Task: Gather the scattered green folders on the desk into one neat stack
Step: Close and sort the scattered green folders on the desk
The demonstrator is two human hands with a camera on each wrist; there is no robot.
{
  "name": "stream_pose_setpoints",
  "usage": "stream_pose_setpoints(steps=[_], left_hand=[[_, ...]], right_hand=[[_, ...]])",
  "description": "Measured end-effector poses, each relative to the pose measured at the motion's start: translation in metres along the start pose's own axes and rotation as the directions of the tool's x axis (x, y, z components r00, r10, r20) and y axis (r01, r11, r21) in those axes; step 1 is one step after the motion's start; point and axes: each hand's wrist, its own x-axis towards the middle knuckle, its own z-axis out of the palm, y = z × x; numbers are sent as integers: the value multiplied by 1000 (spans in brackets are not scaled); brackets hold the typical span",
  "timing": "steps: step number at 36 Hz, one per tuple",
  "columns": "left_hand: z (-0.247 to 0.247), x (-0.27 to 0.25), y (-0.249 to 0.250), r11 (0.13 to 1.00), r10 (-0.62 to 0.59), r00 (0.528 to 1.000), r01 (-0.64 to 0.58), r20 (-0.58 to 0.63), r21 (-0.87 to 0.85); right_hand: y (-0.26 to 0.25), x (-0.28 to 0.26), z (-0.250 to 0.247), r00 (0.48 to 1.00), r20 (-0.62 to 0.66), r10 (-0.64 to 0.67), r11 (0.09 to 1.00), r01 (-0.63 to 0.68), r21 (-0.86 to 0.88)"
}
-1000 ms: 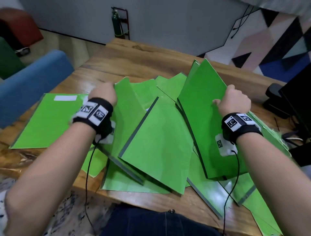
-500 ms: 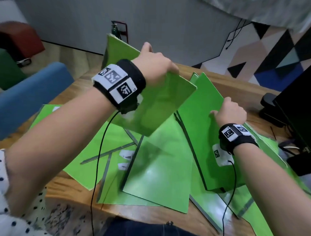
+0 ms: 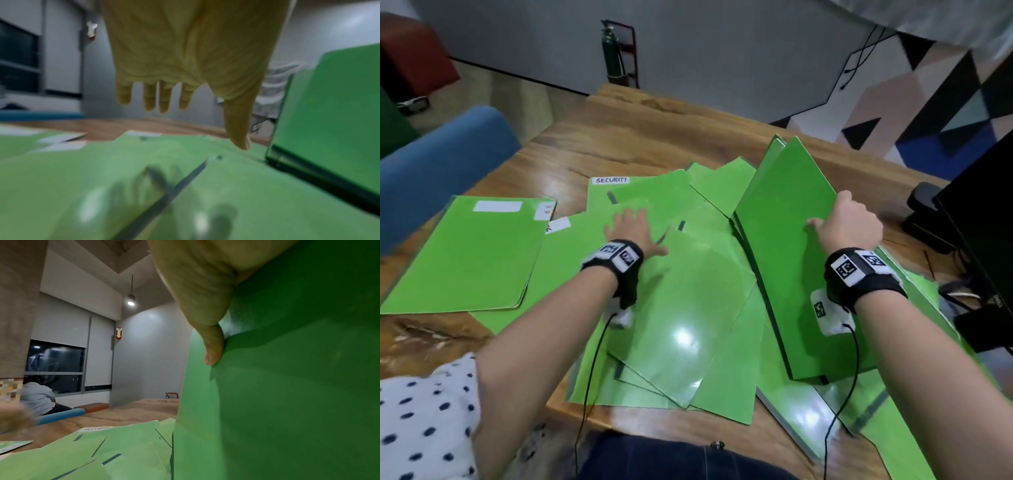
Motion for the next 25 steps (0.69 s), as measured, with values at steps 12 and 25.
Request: stream_pose_setpoints(steps=[12, 25], left_hand=[[82, -43, -62, 932, -244, 926, 306, 288, -192], [76, -70, -36, 801, -209, 837, 443, 506, -403]], right_hand=[[-1, 1, 0, 1000, 16, 10, 1000, -10, -10], [-2, 1, -1, 999, 33, 30, 999, -30, -21]])
